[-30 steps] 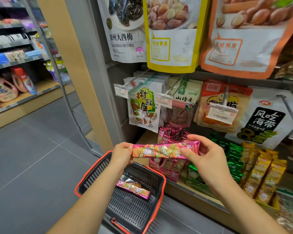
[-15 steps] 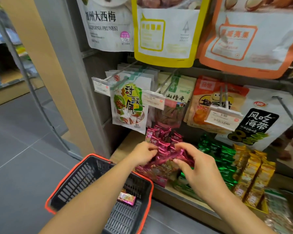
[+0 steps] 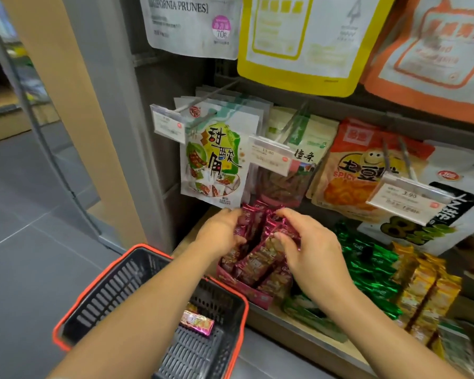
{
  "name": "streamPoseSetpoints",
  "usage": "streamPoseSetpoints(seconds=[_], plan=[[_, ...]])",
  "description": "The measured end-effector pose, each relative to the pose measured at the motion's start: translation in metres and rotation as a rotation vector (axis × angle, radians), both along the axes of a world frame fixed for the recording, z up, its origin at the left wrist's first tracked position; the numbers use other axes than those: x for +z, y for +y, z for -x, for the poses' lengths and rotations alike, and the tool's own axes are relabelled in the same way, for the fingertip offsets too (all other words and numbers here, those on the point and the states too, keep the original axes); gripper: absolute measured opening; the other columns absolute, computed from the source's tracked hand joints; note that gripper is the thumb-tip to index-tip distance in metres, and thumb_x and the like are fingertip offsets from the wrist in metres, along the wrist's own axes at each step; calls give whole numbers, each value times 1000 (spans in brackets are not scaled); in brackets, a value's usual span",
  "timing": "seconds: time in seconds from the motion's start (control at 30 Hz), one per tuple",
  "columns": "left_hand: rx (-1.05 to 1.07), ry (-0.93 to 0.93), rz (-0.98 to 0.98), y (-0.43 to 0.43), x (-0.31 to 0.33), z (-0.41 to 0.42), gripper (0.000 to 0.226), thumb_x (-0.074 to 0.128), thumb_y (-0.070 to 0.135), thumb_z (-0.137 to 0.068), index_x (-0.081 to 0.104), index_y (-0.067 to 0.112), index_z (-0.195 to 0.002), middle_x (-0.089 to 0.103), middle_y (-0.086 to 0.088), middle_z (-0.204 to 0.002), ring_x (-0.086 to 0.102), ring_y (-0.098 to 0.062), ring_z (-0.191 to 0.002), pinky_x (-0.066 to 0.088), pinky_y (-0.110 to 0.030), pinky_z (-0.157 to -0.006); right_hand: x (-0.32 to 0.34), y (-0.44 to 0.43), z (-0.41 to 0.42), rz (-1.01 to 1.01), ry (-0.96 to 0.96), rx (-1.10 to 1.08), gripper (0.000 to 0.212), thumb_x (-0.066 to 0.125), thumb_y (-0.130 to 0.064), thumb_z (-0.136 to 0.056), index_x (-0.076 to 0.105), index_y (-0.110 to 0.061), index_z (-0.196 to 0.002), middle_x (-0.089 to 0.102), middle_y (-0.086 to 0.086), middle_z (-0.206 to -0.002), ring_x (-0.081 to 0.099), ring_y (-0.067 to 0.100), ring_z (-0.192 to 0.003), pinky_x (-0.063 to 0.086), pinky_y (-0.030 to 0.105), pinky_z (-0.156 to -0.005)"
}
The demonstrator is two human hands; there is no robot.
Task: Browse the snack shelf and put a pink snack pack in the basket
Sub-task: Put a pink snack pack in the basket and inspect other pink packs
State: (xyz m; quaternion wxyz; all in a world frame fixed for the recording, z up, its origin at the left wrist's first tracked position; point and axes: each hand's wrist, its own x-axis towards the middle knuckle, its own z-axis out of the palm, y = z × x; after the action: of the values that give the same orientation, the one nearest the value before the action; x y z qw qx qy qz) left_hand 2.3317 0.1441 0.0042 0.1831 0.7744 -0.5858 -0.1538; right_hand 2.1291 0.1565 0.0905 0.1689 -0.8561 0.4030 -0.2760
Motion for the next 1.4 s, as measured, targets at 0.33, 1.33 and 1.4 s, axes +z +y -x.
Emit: streamPoseSetpoints(seconds=[0.33,1.33,1.4], plan=[[-78,-57,148,34,29,-11,44,78,30,-77,64,23,-119,61,0,-115,58,-21,-107,46,-35,-95,-35,-13,-41,-68,32,2,37,63,-14,-92,62,-14,-128,63,6,-120,60,26,-110,45,35,-96],[166,159,267,177,146,27,27,82,42,-69,76,33,-94,59,11,-82,58,-4,-75,52,-32,-73,-4,-9,-63,-405,342,222,58,45,-36,-101,27,-15,-152,33,10,-156,32,27,-143,29,46,-115],[189,324,296,175,145,33,16,82,37,-70,76,38,-84,60,6,-80,61,-7,-64,54,-29,-62,20,7,-50,-732,184,413,50,40,-53,-98,55,-25,-137,57,2,-139,52,19,-129,38,35,-110]])
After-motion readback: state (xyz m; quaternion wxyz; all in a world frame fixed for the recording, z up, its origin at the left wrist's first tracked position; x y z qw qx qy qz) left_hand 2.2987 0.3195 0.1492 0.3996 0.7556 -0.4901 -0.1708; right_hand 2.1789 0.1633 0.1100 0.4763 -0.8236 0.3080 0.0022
